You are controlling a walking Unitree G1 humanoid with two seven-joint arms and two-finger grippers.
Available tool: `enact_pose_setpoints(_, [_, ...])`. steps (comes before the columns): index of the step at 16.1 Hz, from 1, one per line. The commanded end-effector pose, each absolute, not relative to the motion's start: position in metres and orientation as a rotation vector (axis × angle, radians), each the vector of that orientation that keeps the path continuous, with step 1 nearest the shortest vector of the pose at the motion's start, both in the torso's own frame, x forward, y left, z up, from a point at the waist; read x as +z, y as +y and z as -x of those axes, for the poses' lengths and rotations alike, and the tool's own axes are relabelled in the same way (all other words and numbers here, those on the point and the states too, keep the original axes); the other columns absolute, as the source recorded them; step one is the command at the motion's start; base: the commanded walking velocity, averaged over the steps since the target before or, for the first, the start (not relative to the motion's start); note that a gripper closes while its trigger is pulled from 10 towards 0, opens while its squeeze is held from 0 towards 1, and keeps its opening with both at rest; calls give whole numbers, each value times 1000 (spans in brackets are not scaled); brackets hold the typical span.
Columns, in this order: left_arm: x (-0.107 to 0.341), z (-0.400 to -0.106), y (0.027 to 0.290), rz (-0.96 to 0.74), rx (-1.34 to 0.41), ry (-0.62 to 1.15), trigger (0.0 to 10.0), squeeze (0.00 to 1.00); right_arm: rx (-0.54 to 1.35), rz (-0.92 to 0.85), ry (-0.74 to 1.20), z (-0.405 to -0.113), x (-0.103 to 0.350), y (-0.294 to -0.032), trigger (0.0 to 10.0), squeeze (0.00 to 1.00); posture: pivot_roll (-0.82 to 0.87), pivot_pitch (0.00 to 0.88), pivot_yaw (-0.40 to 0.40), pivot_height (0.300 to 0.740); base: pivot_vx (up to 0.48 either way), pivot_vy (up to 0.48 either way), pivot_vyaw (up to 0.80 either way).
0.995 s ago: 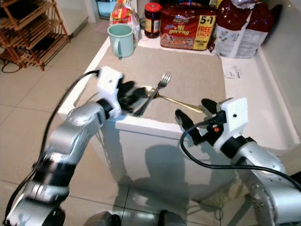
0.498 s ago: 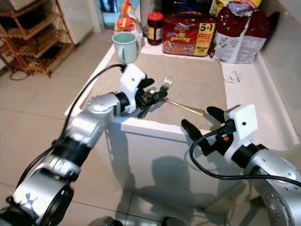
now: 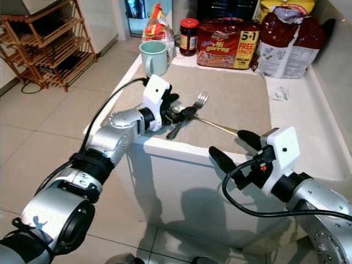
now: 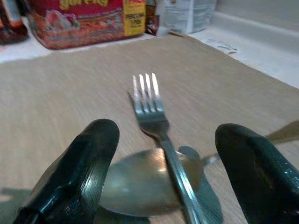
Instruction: Setting the table
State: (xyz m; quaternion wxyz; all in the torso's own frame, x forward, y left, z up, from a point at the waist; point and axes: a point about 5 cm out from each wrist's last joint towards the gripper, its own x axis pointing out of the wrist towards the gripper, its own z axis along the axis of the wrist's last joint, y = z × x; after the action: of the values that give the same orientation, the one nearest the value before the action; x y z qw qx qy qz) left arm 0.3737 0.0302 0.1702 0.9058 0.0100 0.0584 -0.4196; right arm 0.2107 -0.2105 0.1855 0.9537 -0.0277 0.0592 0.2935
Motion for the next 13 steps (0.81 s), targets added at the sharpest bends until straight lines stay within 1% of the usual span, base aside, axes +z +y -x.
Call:
enact_pose_setpoints(1, [175, -375, 28, -19, -881, 111, 10000, 0, 621, 67, 118, -208, 189, -208, 10000, 0, -92, 11, 34, 740, 0, 0, 0])
enact_pose_setpoints(4, [171, -374, 22, -12, -915, 130, 10000, 0, 635, 65, 123, -207, 189, -206, 10000, 0, -91, 14, 33, 740, 0, 0, 0])
enact_pose_setpoints(6, [164, -374, 21, -117, -896, 150, 10000, 0, 645, 69, 128, -206, 188, -204, 10000, 0, -93, 13, 37, 740, 0, 0, 0])
enact_pose_setpoints(11, [155, -373, 19, -146, -889, 195, 10000, 0, 691, 66, 159, -201, 185, -199, 10000, 0, -101, 10, 52, 740, 0, 0, 0])
enact_pose_setpoints(12, [155, -373, 18, -143, -893, 197, 9216, 0, 695, 65, 162, -200, 185, -199, 10000, 0, -101, 10, 52, 740, 0, 0, 0])
enact_pose_setpoints(13, [154, -372, 16, -121, -910, 202, 7804, 0, 701, 64, 167, -199, 184, -198, 10000, 0, -102, 9, 54, 740, 0, 0, 0])
